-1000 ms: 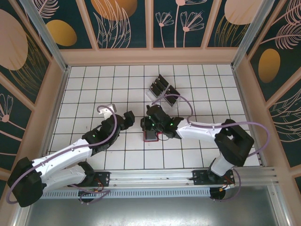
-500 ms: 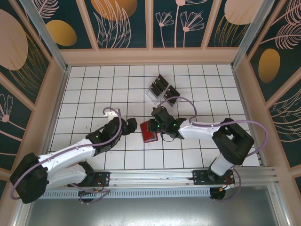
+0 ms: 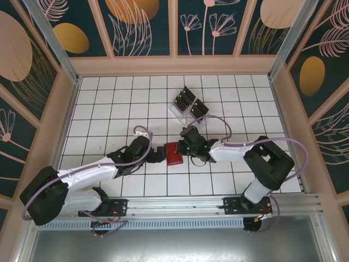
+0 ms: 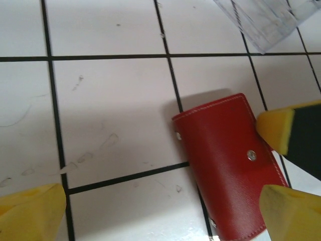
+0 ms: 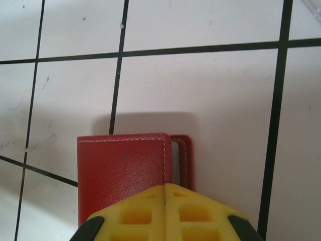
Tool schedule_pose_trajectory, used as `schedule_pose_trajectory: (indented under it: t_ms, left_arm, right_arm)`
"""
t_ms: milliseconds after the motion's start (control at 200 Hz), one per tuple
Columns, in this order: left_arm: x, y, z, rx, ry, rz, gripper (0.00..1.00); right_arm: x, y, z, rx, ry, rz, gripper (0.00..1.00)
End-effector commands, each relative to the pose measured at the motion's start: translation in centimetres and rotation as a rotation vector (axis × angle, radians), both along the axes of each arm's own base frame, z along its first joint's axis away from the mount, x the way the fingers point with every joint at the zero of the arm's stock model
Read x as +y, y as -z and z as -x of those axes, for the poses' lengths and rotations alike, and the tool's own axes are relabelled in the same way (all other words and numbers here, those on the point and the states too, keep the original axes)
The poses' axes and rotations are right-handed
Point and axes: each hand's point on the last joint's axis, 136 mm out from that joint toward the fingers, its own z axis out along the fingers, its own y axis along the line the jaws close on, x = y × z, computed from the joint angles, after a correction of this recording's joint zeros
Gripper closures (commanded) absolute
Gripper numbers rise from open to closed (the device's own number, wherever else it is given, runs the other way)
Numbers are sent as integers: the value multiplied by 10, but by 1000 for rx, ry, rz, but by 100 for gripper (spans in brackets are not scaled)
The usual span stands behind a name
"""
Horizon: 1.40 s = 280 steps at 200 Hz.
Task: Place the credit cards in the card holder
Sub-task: Close the button on the card holder.
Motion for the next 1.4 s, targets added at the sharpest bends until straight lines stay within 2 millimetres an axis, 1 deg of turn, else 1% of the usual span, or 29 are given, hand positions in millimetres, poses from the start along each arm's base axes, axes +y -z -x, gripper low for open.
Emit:
schedule_pose_trajectory:
  t_ms: [0,155,365,550,736,876,1111,1291,1396]
  left_arm:
    - [-15,1,7,-6,75,15,1]
    - [-20,12,11,5,94,-27,2]
    - [-16,26,9,6,68,-98,1]
    - [-19,27,6,-11,73,-126,2]
    - [-27,24,5,-28,89,-115,1]
    - [-27,23,5,-34,90,-112,1]
    - [-25,37,8,-10,96,-139,1]
    - [-16,52,5,-5,58,-197,2]
    - [-5,60,2,8,9,-252,2]
  right_arm:
    - [4,4,-3,-1,-9,-24,95]
    - [6,7,-5,6,-18,-29,94]
    - [6,10,-5,11,-20,-35,94]
    - [6,12,-6,15,-22,-43,95]
    - [8,12,-6,20,-25,-49,94]
    - [9,12,-6,22,-28,-53,94]
    - [11,11,-6,25,-32,-59,94]
    - [14,3,-7,19,-41,-69,94]
    - [13,-14,-8,-8,-41,-85,93]
